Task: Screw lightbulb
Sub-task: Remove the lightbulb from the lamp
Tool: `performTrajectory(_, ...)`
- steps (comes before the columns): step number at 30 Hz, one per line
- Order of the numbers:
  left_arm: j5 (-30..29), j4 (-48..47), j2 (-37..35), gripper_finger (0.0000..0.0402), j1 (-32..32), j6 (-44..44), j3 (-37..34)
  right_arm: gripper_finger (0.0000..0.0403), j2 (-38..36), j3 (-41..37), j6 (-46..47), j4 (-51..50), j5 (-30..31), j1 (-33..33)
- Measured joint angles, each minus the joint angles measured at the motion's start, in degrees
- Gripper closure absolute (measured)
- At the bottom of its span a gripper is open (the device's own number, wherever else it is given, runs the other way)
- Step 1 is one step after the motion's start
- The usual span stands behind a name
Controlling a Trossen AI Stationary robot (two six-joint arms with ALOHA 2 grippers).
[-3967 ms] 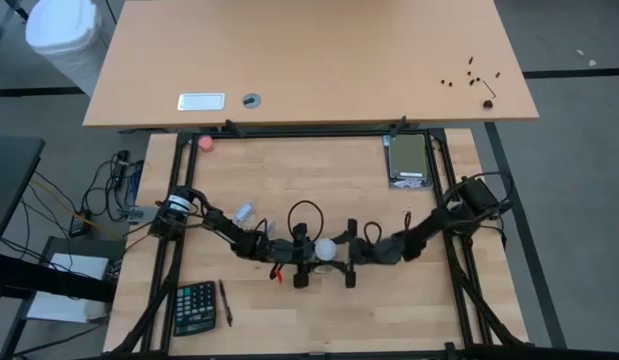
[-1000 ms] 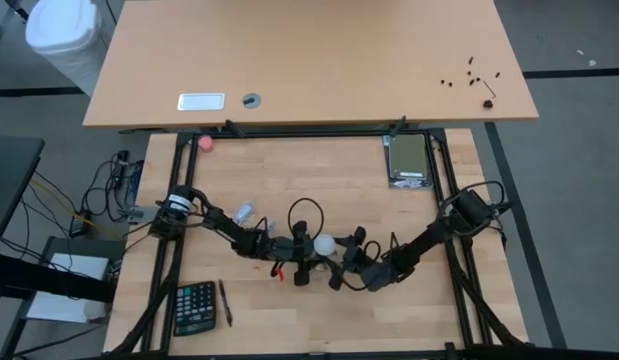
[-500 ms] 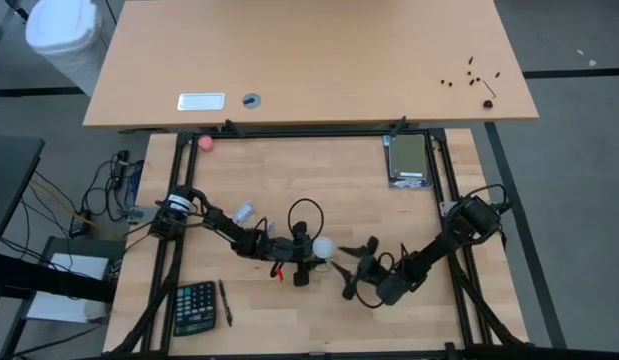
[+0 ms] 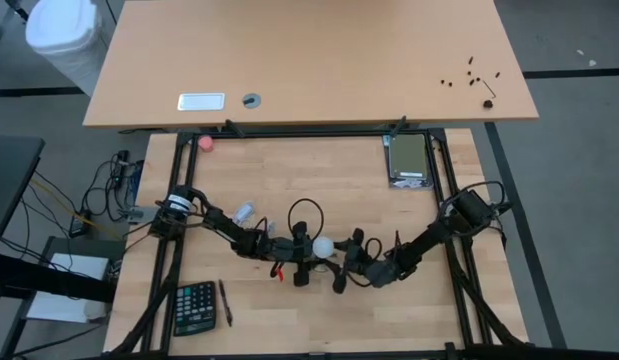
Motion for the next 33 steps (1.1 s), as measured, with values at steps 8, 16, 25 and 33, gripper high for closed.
performTrajectory(8, 0.0, 0.0, 0.0, 0.0206, 0.0, -0.1, 0.0, 0.0167, 0.0, -1.1, -1.5, -0.9, 4.8, 0.3)
performTrajectory(16, 0.5, 0.0, 0.0, 0.0206, -0.1, 0.1, 0.0, 0.0173, -0.5, -7.2, 9.0, -1.6, 28.8, 8.4)
performTrajectory(25, 0.4, 0.0, 0.0, 0.0206, -0.1, 0.1, 0.0, 0.0173, -0.4, -1.2, 0.3, -0.9, 3.2, 3.4)
performTrajectory(33, 0.1, 0.0, 0.0, 0.0206, -0.1, 0.0, 0.0, 0.0173, -0.4, 1.5, -2.8, -2.3, -1.6, -0.5)
